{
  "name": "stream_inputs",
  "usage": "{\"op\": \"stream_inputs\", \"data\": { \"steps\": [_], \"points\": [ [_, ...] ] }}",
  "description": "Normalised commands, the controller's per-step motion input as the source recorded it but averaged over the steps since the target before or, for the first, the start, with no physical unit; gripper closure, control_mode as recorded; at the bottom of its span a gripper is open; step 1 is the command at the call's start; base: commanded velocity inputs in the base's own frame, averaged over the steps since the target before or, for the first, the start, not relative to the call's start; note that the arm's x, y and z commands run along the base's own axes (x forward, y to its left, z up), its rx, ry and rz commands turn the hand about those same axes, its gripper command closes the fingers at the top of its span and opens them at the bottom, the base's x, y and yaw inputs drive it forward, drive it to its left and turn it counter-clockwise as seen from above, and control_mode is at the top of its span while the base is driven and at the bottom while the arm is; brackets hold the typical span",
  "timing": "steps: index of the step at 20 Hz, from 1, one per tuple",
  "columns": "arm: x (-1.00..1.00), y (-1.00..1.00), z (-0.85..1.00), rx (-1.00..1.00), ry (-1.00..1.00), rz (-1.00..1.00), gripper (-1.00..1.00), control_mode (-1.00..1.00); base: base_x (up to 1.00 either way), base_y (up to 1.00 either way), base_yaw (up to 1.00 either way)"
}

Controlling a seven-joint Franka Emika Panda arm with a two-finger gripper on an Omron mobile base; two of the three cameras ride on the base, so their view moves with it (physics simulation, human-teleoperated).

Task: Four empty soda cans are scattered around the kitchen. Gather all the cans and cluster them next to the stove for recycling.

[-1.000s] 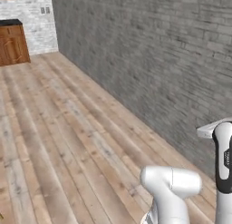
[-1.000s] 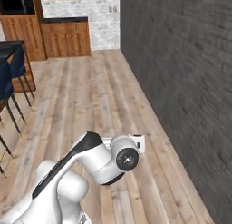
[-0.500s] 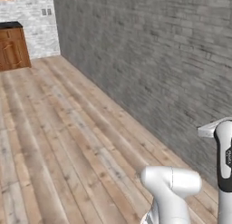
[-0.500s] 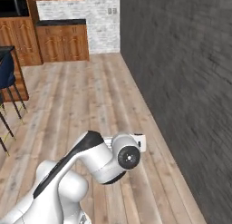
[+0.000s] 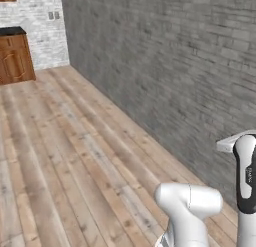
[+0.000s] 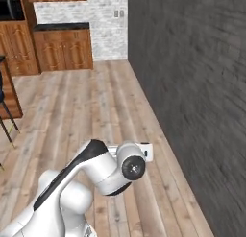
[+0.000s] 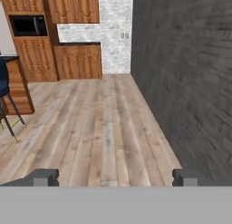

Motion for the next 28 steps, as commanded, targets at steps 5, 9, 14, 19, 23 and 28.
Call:
{"op": "stream_inputs", "data": {
  "steps": [5, 9, 14, 19, 23, 28],
  "points": [
    [0.00, 0.00, 0.00, 0.00, 0.00, 0.00, -1.00, 1.00, 0.65, -0.02, 0.24],
    [0.00, 0.00, 0.00, 0.00, 0.00, 0.00, -1.00, 1.00, 0.01, 0.00, 0.46],
    [0.00, 0.00, 0.00, 0.00, 0.00, 0.00, -1.00, 1.00, -0.03, 0.00, 0.48],
    [0.00, 0.00, 0.00, 0.00, 0.00, 0.00, -1.00, 1.00, -0.04, 0.00, 0.48],
    [0.00, 0.00, 0.00, 0.00, 0.00, 0.00, -1.00, 1.00, -0.04, 0.00, 0.48],
    [0.00, 0.00, 0.00, 0.00, 0.00, 0.00, -1.00, 1.00, -0.04, 0.00, 0.48]
  ]
}}
